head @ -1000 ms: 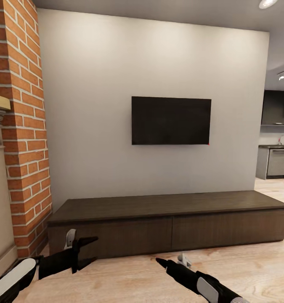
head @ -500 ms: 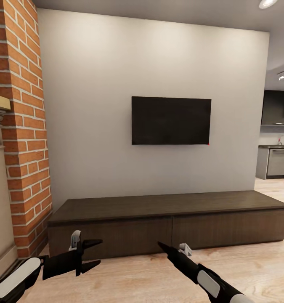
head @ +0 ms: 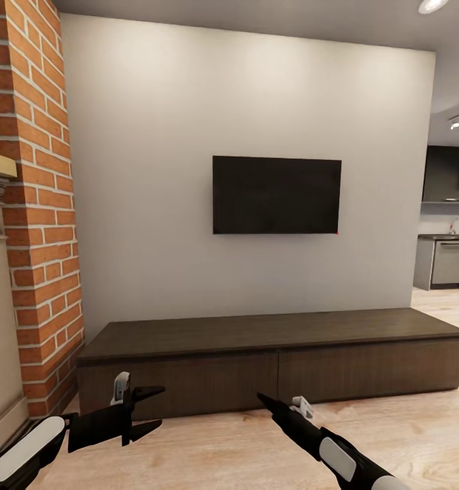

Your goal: Place each of the two pumpkins and all three candles from the living room inside a cabinet in the living room (use any cabinet), then make sure every cabinet is closed, and position the cauldron so it is next to a table in the living room.

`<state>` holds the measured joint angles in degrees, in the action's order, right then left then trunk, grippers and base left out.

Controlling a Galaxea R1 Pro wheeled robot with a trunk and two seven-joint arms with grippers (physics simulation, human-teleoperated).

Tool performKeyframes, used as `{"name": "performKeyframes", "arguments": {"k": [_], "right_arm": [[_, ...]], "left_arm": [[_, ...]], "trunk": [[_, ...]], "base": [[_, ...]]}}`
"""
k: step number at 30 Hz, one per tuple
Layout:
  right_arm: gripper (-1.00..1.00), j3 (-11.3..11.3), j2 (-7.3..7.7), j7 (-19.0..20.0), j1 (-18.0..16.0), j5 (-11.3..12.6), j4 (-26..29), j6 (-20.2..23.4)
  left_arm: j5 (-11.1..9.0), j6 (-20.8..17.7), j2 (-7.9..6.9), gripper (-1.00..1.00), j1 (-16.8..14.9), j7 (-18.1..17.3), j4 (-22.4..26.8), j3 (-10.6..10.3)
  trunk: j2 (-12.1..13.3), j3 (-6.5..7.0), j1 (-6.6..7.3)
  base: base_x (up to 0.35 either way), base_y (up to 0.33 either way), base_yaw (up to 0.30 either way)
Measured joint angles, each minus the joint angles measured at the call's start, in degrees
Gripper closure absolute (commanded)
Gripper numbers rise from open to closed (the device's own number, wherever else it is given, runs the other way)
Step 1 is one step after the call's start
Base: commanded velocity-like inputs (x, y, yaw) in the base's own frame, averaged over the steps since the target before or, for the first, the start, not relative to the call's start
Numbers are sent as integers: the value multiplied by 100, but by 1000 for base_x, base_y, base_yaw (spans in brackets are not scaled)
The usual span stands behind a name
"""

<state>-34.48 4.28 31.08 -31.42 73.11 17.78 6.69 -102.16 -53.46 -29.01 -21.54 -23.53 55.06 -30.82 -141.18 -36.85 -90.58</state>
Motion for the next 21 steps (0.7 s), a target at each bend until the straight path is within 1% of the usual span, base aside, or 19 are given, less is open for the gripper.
{"name": "performKeyframes", "arguments": {"k": [2,9,16,21], "right_arm": [[-100,0,2,-46,0,2,7,-18],[-100,0,-21,-29,0,3,38,-125],[-100,-1,-26,-72,0,-15,31,-590],[-100,4,1,-77,1,-4,59,-859]], "left_arm": [[-2,0,-1,-100,0,-1,0,0],[0,0,-2,-100,0,-1,0,0],[-8,0,6,-100,0,-5,0,0],[-12,0,6,-100,0,-9,0,0]], "trunk": [[0,-5,0],[0,-22,0],[0,-25,0],[0,-25,0]], "base": [[0,0,0],[0,0,0],[0,0,0],[0,0,0]]}}
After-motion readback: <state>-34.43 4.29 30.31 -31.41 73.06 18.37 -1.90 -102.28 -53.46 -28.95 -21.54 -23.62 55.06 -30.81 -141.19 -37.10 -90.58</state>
